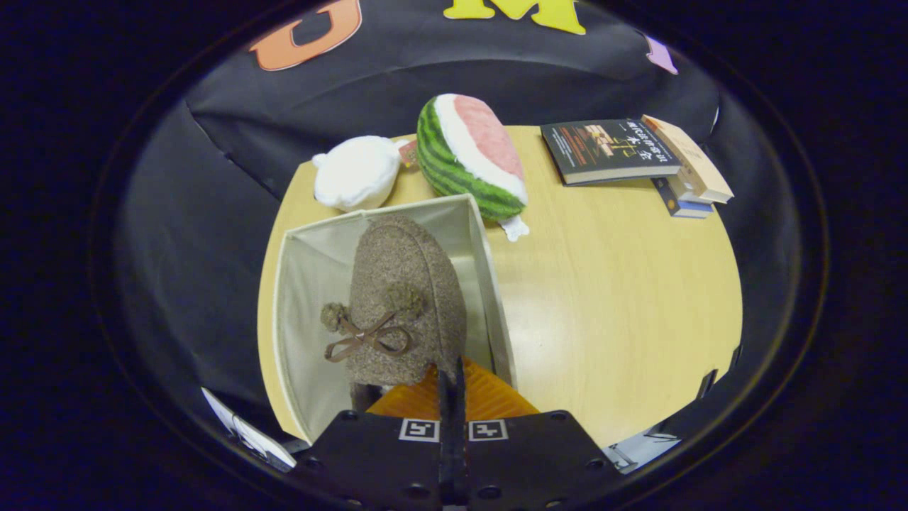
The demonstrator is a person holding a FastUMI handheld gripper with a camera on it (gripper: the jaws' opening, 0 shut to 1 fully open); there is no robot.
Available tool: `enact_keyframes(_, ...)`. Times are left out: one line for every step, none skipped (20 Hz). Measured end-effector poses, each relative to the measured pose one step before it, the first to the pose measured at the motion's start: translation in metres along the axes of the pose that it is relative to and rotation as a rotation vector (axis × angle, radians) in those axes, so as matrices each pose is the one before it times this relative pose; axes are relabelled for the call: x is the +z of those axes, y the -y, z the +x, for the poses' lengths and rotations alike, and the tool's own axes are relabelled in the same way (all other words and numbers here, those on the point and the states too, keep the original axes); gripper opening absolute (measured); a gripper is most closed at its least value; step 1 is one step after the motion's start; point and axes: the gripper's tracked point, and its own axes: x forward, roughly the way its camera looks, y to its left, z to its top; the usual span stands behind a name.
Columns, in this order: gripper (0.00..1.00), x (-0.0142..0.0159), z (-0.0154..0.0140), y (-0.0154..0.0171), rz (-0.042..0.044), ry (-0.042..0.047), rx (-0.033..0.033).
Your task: Open the storage box then place both shoes into the box .Put the left shoe in first, then the right shoe, with the right side of both shoes facing outward in a uniform manner.
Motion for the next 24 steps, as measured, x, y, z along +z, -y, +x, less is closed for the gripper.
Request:
enact_keyframes(0.01, 0.00158, 0.00694, -0.00002, 0.00047, 0.00066, -0.01653)
enact_keyframes(0.0, 0.00085, 0.00632, 0.00153, 0.00325, 0.00277, -0.02164)
enact_keyframes(0.0, -0.00134, 0.00567, 0.0019, 0.00246, -0.00144, -0.01858)
enact_keyframes(0.0, -0.00133, 0.00425, -0.00024, 0.00367, 0.00089, -0.01132)
enact_keyframes(0.01, -0.00059, 0.00234, -0.00102, 0.00483, -0.00175, -0.0051)
enact_keyframes(0.03, -0.00095, 0.00174, -0.00102, 0.00139, -0.0007, -0.001)
enact_keyframes(0.03, 0.00001, 0.00081, 0.00002, -0.00141, -0.00282, -0.00428)
enact_keyframes(0.03, 0.00071, -0.00015, -0.00421, 0.00827, 0.00502, 0.02314)
enact_keyframes(0.09, 0.00223, -0.00051, -0.00287, 0.00213, 0.00562, 0.01045)
enact_keyframes(0.15, 0.00057, -0.00402, 0.00454, -0.01195, 0.00443, -0.01887)
enact_keyframes(0.1, 0.00426, 0.00012, -0.00732, 0.00393, 0.0262, 0.04098)
enact_keyframes(0.14, 0.00349, -0.00346, -0.00282, -0.00956, 0.02168, 0.01975)
enact_keyframes(0.24, 0.00171, -0.00601, 0.00132, -0.01696, 0.01377, 0.00857)
enact_keyframes(0.35, 0.00075, -0.00581, -0.0029, -0.01512, 0.01365, 0.01581)
enact_keyframes(0.45, -0.00153, -0.00532, -0.00151, -0.01441, 0.00674, 0.0159)
enact_keyframes(0.55, -0.0014, -0.00765, -0.00148, -0.01129, 0.00395, 0.01071)
enact_keyframes(0.62, 0.00014, -0.00712, 0.00074, -0.00542, 0.01037, 0.00629)
enact_keyframes(0.69, 0.00116, -0.00922, 0.00172, -0.00759, 0.01413, -0.00162)
enact_keyframes(0.75, 0.00372, -0.00822, 0.00113, -0.01323, 0.02134, 0.00098)
enact_keyframes(0.77, 0.00453, -0.0097, 0.00049, -0.02108, 0.02923, 0.00804)
enact_keyframes(0.82, 0.00822, -0.0115, 0.00251, -0.02705, 0.04945, -0.00064)
enact_keyframes(0.86, 0.01258, -0.01281, 0.00932, -0.02782, 0.06405, -0.03307)
enact_keyframes(0.92, 0.00893, -0.01518, 0.00857, -0.01933, 0.07074, -0.02255)
enact_keyframes(0.97, 0.01007, -0.01475, 0.00739, -0.01304, 0.06333, -0.01311)
